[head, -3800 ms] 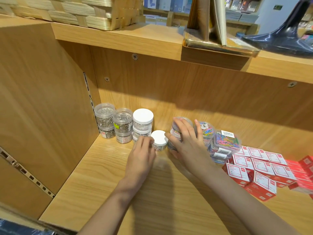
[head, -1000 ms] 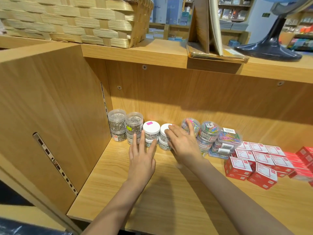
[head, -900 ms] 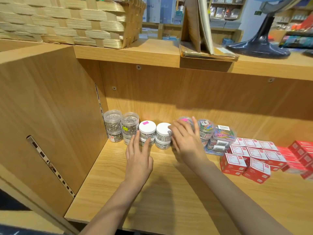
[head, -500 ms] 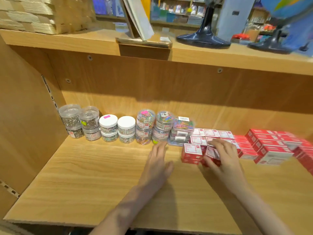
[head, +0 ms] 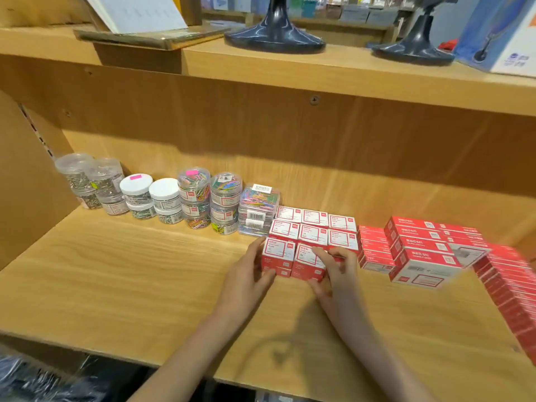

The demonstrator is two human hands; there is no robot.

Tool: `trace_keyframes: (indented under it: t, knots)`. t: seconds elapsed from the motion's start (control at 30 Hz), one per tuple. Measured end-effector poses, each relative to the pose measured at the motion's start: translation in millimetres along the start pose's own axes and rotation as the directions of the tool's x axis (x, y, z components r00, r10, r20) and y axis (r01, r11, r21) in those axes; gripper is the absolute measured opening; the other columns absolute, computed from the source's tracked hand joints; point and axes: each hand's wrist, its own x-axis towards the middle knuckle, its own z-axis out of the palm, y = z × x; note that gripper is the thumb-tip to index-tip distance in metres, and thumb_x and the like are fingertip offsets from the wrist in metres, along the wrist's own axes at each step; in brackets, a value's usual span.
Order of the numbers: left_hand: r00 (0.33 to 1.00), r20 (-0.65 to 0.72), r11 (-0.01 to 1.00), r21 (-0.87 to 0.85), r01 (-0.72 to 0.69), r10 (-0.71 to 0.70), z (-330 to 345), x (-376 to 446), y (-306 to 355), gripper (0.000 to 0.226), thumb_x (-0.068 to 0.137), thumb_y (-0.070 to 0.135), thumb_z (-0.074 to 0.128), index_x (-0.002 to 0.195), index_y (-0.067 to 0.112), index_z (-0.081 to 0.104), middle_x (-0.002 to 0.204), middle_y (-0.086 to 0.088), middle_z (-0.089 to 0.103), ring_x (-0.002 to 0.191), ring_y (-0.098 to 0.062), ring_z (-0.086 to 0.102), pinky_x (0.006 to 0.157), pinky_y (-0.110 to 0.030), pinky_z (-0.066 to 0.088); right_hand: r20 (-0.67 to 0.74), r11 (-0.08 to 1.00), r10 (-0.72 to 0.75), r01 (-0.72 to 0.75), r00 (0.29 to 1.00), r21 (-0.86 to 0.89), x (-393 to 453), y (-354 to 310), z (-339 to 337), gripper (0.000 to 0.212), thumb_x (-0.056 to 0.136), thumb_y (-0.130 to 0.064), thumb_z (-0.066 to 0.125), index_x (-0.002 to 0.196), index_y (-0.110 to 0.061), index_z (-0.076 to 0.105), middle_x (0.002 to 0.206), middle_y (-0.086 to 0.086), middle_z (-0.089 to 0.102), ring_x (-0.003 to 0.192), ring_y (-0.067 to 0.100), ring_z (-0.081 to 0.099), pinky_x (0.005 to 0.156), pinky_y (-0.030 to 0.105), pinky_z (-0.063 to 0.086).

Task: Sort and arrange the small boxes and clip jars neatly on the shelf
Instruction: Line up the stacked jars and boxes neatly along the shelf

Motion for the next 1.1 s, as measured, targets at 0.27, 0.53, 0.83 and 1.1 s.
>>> trace_keyframes:
  t: [0.27, 0.53, 0.83, 1.1]
  knots:
    - [0.999, -0.019, 0.997, 0.06, -0.042, 0.043, 4, 2, -1, 0.059, 0.081, 0.008, 0.063, 0.133, 0.023, 0.04, 0.099, 0.002, 0.068, 0.088, -0.015, 0.064, 0.08, -0.037, 0.051, -0.005, 0.999, -0.019, 0.019, 1.0, -0.041, 3, 3, 4, 0.078, 0.057, 0.002, 0.081, 0.122, -0.024, 0.045, 0.119, 0.001, 0.03, 0.085, 0.011, 0.046, 0.083, 0.014, 0.041]
    - [0.996, 0.019, 0.994, 0.064, -0.089, 0.088, 0, 8, 5, 0.063, 0.076, 0.006, 0.065, 0.132, 0.024, 0.041, 0.088, 0.004, 0.066, 0.072, -0.012, 0.058, 0.068, -0.018, 0.045, -0.119, 0.992, 0.052, -0.064, 0.992, -0.104, 12, 16, -27, 0.057, 0.068, -0.015, 0.08, 0.119, -0.019, 0.054, 0.123, 0.014, 0.042, 0.109, 0.026, 0.041, 0.092, 0.032, 0.034]
    - [0.996, 0.015, 0.995, 0.056, -0.085, 0.084, 3, 10, 3, 0.065, 0.076, 0.012, 0.071, 0.133, 0.021, 0.042, 0.09, 0.009, 0.066, 0.072, -0.006, 0.058, 0.063, -0.006, 0.04, -0.013, 0.987, 0.061, -0.062, 0.998, -0.149, 8, 23, -19, 0.059, 0.066, -0.023, 0.081, 0.118, -0.024, 0.053, 0.125, 0.012, 0.045, 0.113, 0.028, 0.038, 0.092, 0.043, 0.039]
    - [0.996, 0.014, 0.995, 0.054, -0.088, 0.087, 4, 14, 0, 0.075, 0.076, 0.011, 0.072, 0.139, 0.024, 0.034, 0.095, 0.007, 0.067, 0.076, -0.002, 0.06, 0.069, -0.006, 0.041, -0.101, 0.968, 0.018, -0.042, 0.995, -0.247, 10, 20, -18, 0.064, 0.06, -0.024, 0.084, 0.113, -0.024, 0.048, 0.12, 0.01, 0.048, 0.112, 0.025, 0.037, 0.088, 0.048, 0.044]
